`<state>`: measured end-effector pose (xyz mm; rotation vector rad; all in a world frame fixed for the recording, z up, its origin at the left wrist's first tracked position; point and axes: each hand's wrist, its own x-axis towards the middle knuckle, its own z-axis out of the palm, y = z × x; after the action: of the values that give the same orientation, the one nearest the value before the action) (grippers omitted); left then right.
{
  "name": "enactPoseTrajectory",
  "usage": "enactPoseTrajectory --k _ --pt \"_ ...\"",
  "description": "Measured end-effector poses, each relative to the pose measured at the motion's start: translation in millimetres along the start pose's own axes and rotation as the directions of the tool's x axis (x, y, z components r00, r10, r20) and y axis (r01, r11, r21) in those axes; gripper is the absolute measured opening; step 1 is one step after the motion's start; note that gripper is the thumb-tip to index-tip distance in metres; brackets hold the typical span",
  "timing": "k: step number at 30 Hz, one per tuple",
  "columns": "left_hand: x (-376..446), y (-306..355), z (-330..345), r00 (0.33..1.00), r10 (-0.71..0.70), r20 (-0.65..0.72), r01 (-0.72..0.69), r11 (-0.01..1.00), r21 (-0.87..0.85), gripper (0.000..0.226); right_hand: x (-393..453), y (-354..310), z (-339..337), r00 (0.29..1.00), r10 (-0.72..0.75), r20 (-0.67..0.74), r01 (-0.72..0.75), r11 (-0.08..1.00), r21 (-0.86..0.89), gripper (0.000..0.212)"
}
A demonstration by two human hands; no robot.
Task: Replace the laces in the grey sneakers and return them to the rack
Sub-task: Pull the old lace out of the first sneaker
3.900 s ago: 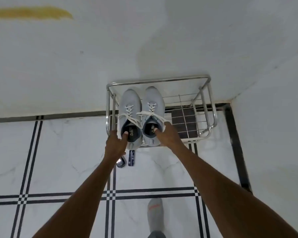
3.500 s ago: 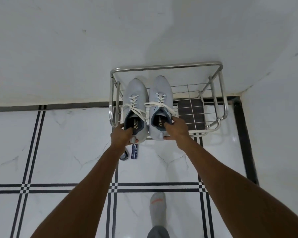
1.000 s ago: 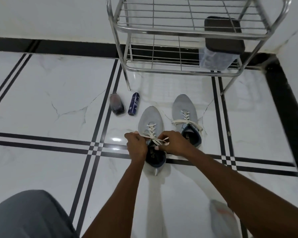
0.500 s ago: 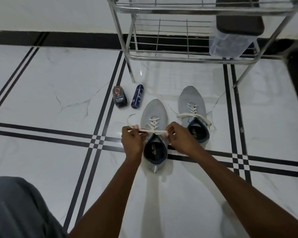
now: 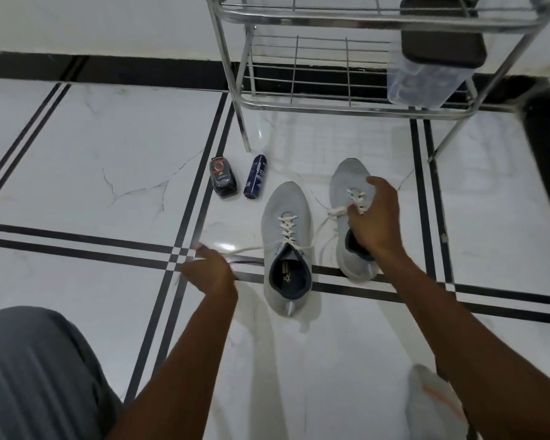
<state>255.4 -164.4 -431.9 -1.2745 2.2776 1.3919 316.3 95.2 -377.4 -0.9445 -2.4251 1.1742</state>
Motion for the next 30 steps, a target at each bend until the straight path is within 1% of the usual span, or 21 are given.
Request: enactPoseTrajectory --k 1,2,3,4,5,6,7,8,11,13,15,16,17,20,21,22,23,25,27,29,30 --pt "-13.1 -2.0 2.3 0.990 0.138 0.015 -0.139 0.987 0.085 0.057 -8.1 -0.9 4.9 0.996 -0.080 0.043 0.084 0.990 -0.110 0.043" --pt "-24.1 -6.8 5.9 0.949 0.308 0.064 -0.313 0.945 0.094 0.050 -16.3 -2.6 10.7 0.986 -0.143 0.082 0.156 0.971 -0.184 0.034" --pt "-34.3 -11.8 8.9 0.879 0.458 0.137 -0.469 0.880 0.069 0.037 -23.3 -4.8 17.3 0.977 -0.156 0.146 0.187 0.956 -0.226 0.021" --pt "-43.7 -15.8 12.5 0.801 0.554 0.226 -0.578 0.814 0.055 0.025 -28.4 -8.2 22.9 0.959 -0.098 0.265 0.168 0.952 -0.257 0.012" --pt "-49.4 -19.2 16.1 0.721 0.616 0.318 -0.664 0.745 0.062 0.019 -31.7 -11.1 28.2 0.912 0.023 0.409 0.108 0.949 -0.295 0.018" --pt "-53.4 -20.7 20.0 0.655 0.643 0.397 -0.721 0.689 0.074 0.018 -34.6 -10.1 34.5 0.836 0.135 0.532 0.072 0.934 -0.350 0.025" --pt "-55.7 -20.4 23.1 0.615 0.649 0.448 -0.754 0.651 0.091 0.019 -37.6 -9.0 40.5 0.780 0.190 0.596 0.076 0.917 -0.391 0.027" --pt "-57.5 -19.5 25.9 0.585 0.662 0.468 -0.780 0.618 0.100 0.020 -40.8 -7.5 46.8 0.774 0.179 0.608 0.101 0.913 -0.396 0.026" --pt "-59.6 -19.9 33.0 0.523 0.740 0.423 -0.837 0.541 0.088 0.013 -48.6 1.0 63.4 0.858 -0.048 0.512 0.217 0.936 -0.276 0.024" --pt "-56.2 -20.6 33.8 0.480 0.786 0.389 -0.870 0.485 0.093 0.010 -49.6 4.1 66.5 0.870 -0.165 0.466 0.290 0.933 -0.212 0.020" --pt "-51.0 -21.3 34.9 0.418 0.804 0.423 -0.904 0.412 0.111 0.014 -44.9 10.1 64.4 0.864 -0.231 0.448 0.333 0.928 -0.164 0.016" --pt "-47.4 -21.8 35.6 0.410 0.798 0.442 -0.908 0.401 0.119 0.016 -42.9 14.2 63.5 0.867 -0.230 0.442 0.326 0.933 -0.155 0.012" --pt "-44.7 -23.2 35.9 0.429 0.789 0.441 -0.899 0.420 0.122 0.018 -41.3 19.3 62.0 0.879 -0.204 0.432 0.284 0.950 -0.129 0.010" --pt "-41.0 -27.1 35.5 0.600 0.704 0.379 -0.782 0.616 0.093 0.019 -39.8 19.3 59.3 0.890 0.018 0.455 -0.020 1.000 -0.001 0.016" --pt "-40.1 -27.8 36.8 0.635 0.664 0.396 -0.741 0.668 0.067 0.019 -40.0 19.5 61.0 0.876 0.052 0.480 -0.073 0.997 0.026 0.017" --pt "-38.9 -26.8 38.1 0.653 0.622 0.432 -0.703 0.710 0.041 0.018 -40.2 17.7 62.1 0.864 0.053 0.501 -0.072 0.997 0.019 0.019" --pt "-37.7 -23.2 39.3 0.669 0.576 0.469 -0.660 0.751 0.018 0.018 -38.8 16.1 63.8 0.850 0.052 0.525 -0.072 0.997 0.017 0.020" --pt "-40.3 -13.7 37.0 0.699 0.489 0.522 -0.549 0.834 -0.046 0.019 -37.9 11.5 62.0 0.831 0.089 0.549 -0.152 0.986 0.069 0.021" --pt "-44.7 -4.2 33.3 0.702 0.471 0.534 -0.490 0.864 -0.116 0.015 -38.0 4.0 58.6 0.836 0.124 0.534 -0.221 0.968 0.121 0.017" --pt "-51.5 4.3 31.1 0.694 0.421 0.584 -0.430 0.893 -0.133 0.018 -36.9 -6.2 55.8 0.842 0.097 0.530 -0.171 0.981 0.093 0.018" --pt "-55.6 8.5 30.3 0.693 0.361 0.624 -0.369 0.921 -0.123 0.024 -36.8 -11.3 54.7 0.815 0.101 0.571 -0.160 0.986 0.054 0.025"
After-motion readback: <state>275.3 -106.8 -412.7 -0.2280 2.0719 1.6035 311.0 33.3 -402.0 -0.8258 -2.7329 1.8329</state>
